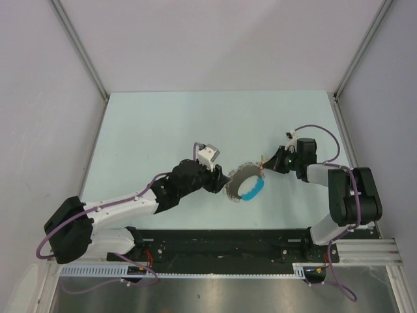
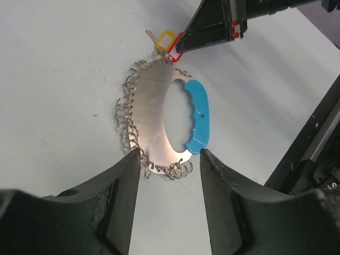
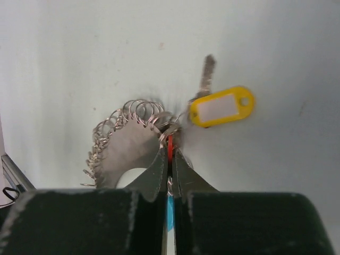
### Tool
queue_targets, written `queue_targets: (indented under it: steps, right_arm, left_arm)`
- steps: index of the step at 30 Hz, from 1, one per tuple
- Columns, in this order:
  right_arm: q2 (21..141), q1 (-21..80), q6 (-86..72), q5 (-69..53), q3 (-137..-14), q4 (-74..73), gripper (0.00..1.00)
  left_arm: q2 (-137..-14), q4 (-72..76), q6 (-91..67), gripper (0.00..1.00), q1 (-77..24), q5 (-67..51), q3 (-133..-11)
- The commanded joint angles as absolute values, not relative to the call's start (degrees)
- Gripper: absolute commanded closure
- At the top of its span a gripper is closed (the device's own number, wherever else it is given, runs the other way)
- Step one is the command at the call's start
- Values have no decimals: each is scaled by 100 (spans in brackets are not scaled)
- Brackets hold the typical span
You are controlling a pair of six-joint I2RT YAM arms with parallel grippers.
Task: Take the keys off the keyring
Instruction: Pick up the keyring from the center of the board.
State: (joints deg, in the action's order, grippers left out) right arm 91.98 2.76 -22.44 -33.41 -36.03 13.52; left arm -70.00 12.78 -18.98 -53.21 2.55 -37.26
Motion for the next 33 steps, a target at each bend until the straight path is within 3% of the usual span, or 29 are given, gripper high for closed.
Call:
queue_targets:
  steps: [1,15,27,33]
  right_arm:
    - [8141,841,-2407,-2955,-3726,1170,100]
    - [6478,2188,-3295,-2031,-3885,536,100]
    - [5968,2785,-3568,-1468,-3999,264,100]
    - [5854,2848,-3726,-1407,-4034,325,100]
  left_arm:
    - [-6960,1846,-1285,45,-5291,-175,-3691]
    - [-8700,2504,-1775,40,-5352,-940,-4052]
    - [-8964,3059,-1556,35,-5722,-923,-3937]
    - [-9009,3269,-1354,35,-5906,-238,-3797]
